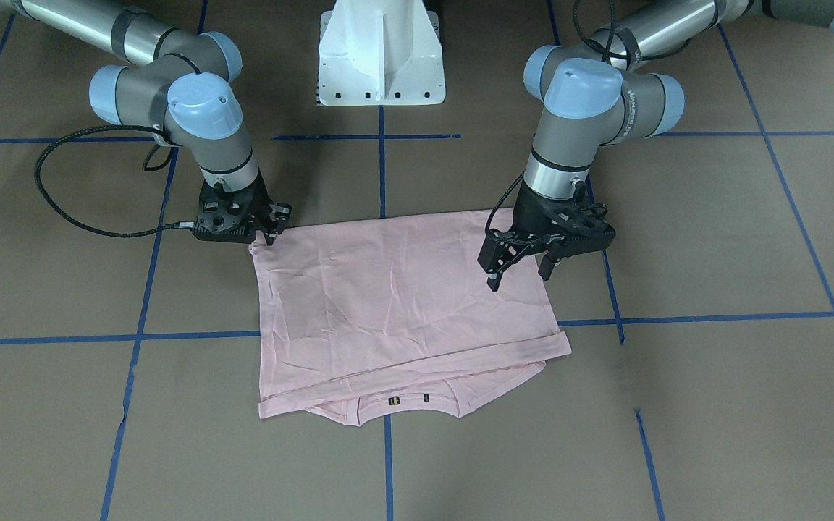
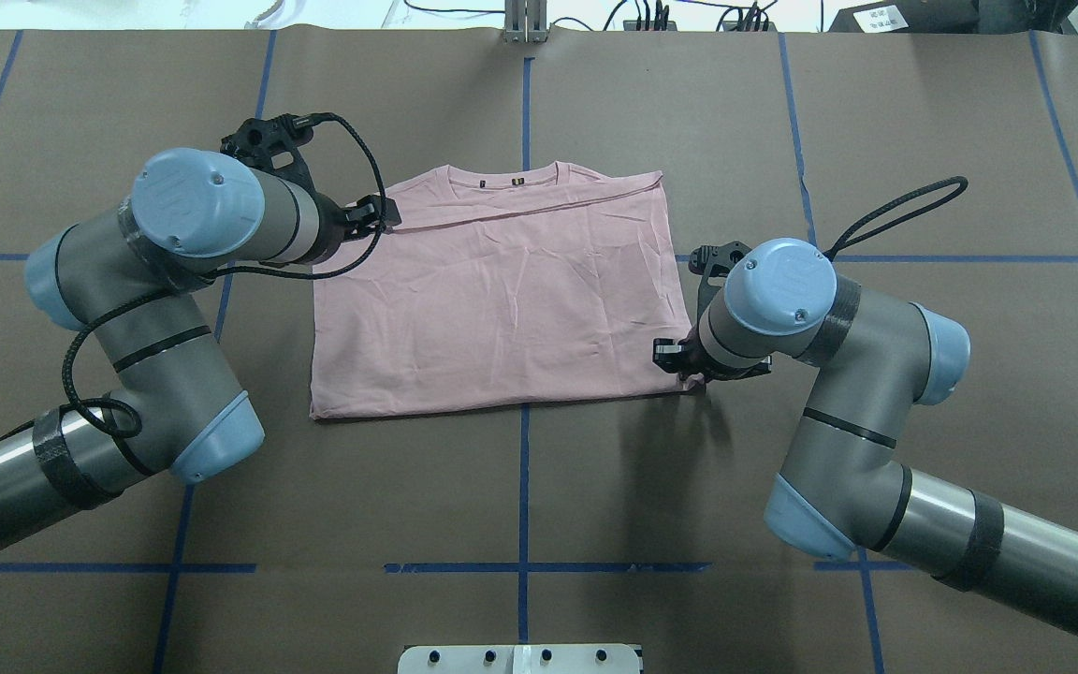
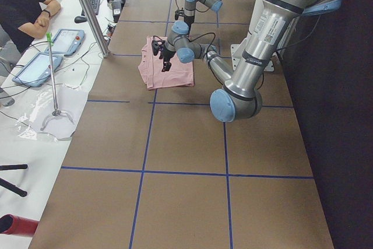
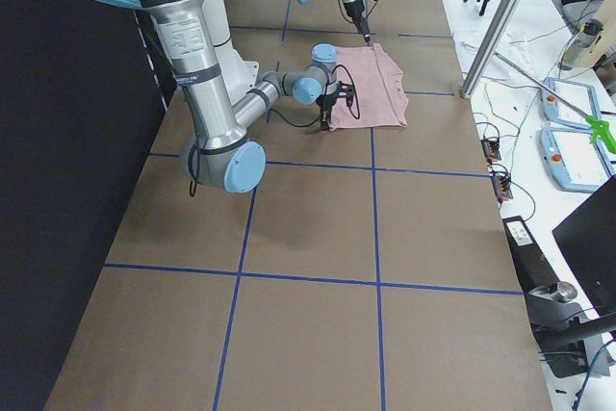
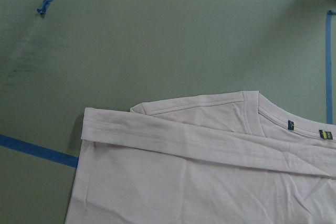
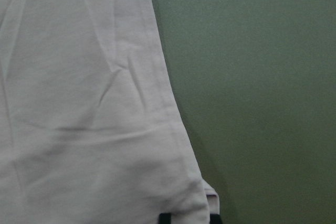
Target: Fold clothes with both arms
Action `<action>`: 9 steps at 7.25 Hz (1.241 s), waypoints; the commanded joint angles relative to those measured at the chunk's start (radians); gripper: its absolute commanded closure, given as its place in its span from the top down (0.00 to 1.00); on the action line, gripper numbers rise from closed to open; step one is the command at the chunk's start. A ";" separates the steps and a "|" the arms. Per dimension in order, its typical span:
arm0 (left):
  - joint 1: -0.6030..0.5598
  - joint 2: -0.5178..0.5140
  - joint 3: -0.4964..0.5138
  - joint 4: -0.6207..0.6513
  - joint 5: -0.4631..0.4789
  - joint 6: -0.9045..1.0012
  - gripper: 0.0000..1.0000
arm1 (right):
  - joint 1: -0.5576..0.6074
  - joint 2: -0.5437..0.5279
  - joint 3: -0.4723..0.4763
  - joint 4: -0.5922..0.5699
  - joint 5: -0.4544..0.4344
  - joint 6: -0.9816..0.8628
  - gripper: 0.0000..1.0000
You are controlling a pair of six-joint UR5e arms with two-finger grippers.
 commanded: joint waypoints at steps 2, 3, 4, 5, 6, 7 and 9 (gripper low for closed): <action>0.000 -0.001 0.000 0.000 0.000 0.000 1.00 | 0.000 -0.001 0.014 0.001 0.000 0.001 0.00; 0.000 -0.001 -0.001 0.000 0.000 0.000 1.00 | 0.002 -0.004 0.017 0.001 0.002 0.001 0.00; 0.002 -0.002 -0.001 0.000 0.002 0.000 1.00 | 0.006 -0.032 0.072 -0.004 0.008 0.001 0.00; 0.002 -0.006 -0.001 0.000 0.002 0.000 1.00 | 0.005 -0.090 0.147 -0.005 0.020 0.006 0.00; 0.005 -0.007 -0.001 0.000 0.002 0.000 1.00 | 0.000 -0.175 0.229 -0.005 0.055 0.006 0.00; 0.005 -0.010 -0.003 0.002 0.018 -0.002 1.00 | -0.039 -0.281 0.321 -0.004 0.075 0.009 0.00; 0.021 -0.007 -0.020 0.002 0.026 -0.002 1.00 | -0.208 -0.484 0.472 -0.002 0.085 0.033 0.00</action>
